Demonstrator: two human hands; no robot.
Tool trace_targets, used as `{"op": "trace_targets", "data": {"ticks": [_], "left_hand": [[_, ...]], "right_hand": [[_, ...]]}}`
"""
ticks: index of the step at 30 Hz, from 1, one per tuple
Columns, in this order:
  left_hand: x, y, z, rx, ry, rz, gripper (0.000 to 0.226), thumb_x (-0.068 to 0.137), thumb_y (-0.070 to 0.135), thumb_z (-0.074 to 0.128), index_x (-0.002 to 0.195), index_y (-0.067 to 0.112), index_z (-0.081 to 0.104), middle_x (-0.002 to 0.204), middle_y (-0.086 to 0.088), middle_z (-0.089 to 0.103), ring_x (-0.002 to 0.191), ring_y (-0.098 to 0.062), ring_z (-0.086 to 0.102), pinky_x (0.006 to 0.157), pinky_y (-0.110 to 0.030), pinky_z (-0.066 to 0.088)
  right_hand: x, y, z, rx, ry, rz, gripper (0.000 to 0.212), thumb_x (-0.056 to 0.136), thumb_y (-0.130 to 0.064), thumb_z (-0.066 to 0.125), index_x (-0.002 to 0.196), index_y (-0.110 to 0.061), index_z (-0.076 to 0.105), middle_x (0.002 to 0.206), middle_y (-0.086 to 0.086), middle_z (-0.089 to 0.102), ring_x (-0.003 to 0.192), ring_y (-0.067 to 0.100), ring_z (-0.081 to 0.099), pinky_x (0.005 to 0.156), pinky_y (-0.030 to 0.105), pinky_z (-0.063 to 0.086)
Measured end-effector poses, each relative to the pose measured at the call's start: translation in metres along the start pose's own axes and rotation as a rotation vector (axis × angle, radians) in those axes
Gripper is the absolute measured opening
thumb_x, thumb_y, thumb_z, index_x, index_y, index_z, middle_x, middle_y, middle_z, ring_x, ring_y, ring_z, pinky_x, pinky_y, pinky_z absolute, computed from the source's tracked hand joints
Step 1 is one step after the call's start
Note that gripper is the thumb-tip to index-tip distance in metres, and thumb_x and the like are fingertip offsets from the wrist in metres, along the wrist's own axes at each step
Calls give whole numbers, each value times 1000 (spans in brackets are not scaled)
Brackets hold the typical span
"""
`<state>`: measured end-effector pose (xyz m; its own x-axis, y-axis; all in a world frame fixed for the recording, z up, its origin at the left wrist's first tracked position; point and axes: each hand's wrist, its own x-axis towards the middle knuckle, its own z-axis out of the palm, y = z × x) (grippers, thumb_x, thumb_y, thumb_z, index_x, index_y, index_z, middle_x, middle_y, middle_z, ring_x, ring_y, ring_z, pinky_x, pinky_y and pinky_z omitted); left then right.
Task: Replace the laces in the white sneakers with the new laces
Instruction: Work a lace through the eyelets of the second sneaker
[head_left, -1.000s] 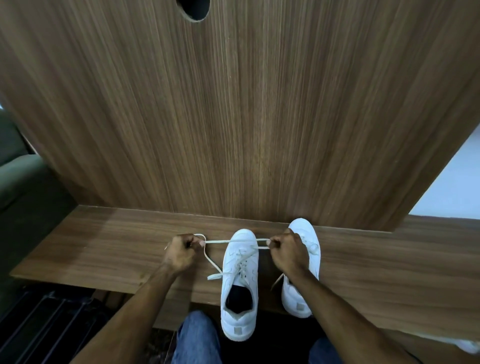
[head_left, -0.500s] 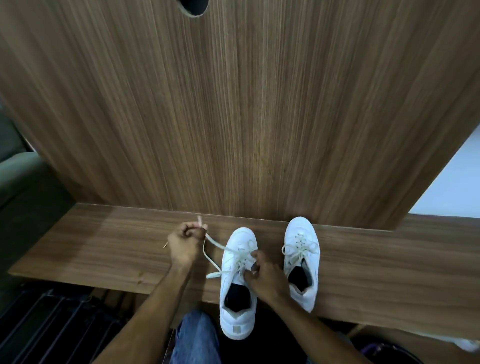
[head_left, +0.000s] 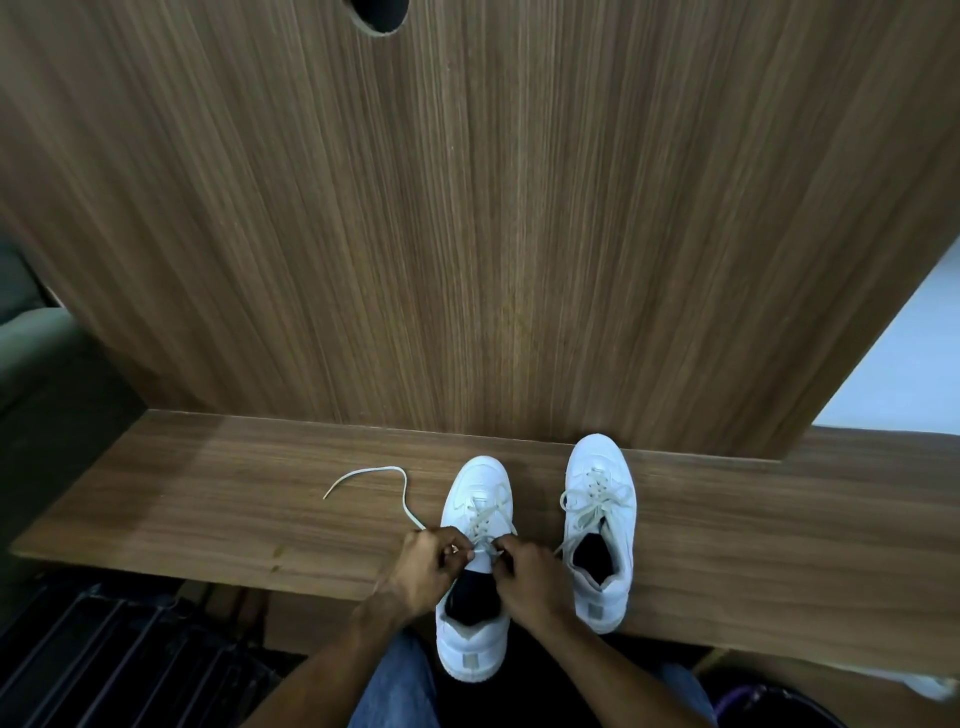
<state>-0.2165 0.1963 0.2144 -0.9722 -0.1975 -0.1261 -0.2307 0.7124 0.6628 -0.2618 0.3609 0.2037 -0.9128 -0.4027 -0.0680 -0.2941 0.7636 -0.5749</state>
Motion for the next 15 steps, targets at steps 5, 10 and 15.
{"op": "trace_targets", "data": {"ticks": [5,10,15], "left_hand": [[-2,9,10,298,54,-5,18,84,43,52,98,38,63,101,8,70,95,-19,64,75,-30,49],[0,18,24,326,95,-78,22,82,42,50,99,34,62,103,3,69,98,-24,64,77,-33,51],[1,24,31,350,124,-130,21,86,39,49,100,30,62,107,1,68,101,-27,63,77,-33,47]], "right_hand": [[2,-1,0,23,-15,53,20,92,-30,45,103,-23,61,105,3,69,104,28,62,79,35,46],[5,-2,-2,27,-33,62,17,92,-26,45,98,-19,59,104,5,69,104,29,61,77,34,43],[6,1,-2,39,-59,83,16,91,-25,44,95,-19,58,103,5,69,102,28,61,75,33,42]]}}
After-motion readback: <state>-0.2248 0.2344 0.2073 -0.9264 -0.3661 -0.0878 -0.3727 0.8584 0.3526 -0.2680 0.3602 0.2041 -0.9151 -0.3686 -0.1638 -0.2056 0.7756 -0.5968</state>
